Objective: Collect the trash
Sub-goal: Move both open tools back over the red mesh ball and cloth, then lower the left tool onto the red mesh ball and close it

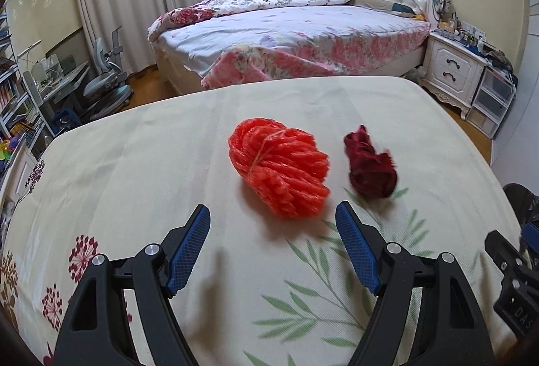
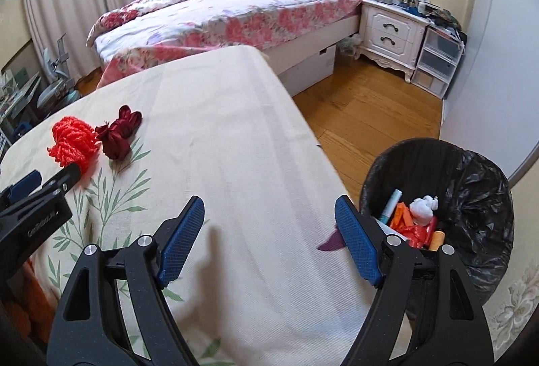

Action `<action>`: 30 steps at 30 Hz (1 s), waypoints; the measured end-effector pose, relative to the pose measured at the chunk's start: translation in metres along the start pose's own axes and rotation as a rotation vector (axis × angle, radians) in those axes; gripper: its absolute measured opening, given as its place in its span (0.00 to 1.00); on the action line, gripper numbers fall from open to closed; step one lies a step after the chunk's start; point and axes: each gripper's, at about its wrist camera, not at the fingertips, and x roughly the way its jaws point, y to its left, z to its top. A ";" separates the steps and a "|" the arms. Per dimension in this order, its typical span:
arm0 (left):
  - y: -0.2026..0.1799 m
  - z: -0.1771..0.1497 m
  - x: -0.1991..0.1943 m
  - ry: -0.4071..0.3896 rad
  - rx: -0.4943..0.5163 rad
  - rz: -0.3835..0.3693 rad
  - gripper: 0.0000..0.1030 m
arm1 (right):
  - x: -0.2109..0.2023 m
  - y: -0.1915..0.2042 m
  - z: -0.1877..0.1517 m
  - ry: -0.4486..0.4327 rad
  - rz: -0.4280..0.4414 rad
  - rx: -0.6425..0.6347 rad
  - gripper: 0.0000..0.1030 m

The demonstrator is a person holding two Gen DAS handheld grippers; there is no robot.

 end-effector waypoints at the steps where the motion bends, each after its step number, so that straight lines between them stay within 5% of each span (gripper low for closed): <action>1: 0.001 0.002 0.004 0.015 -0.009 -0.003 0.72 | 0.001 0.003 0.000 0.002 0.001 -0.005 0.76; 9: 0.008 0.014 0.015 0.010 0.009 -0.007 0.70 | 0.008 0.015 0.004 0.017 0.009 -0.035 0.76; 15: 0.015 0.012 0.019 0.040 0.012 -0.073 0.31 | 0.011 0.022 0.008 0.021 0.015 -0.048 0.76; 20: 0.025 0.010 0.016 0.036 0.014 -0.079 0.10 | 0.013 0.031 0.010 0.021 0.022 -0.068 0.76; 30: 0.044 0.007 0.013 0.035 -0.008 -0.080 0.10 | 0.015 0.054 0.013 0.025 0.039 -0.108 0.76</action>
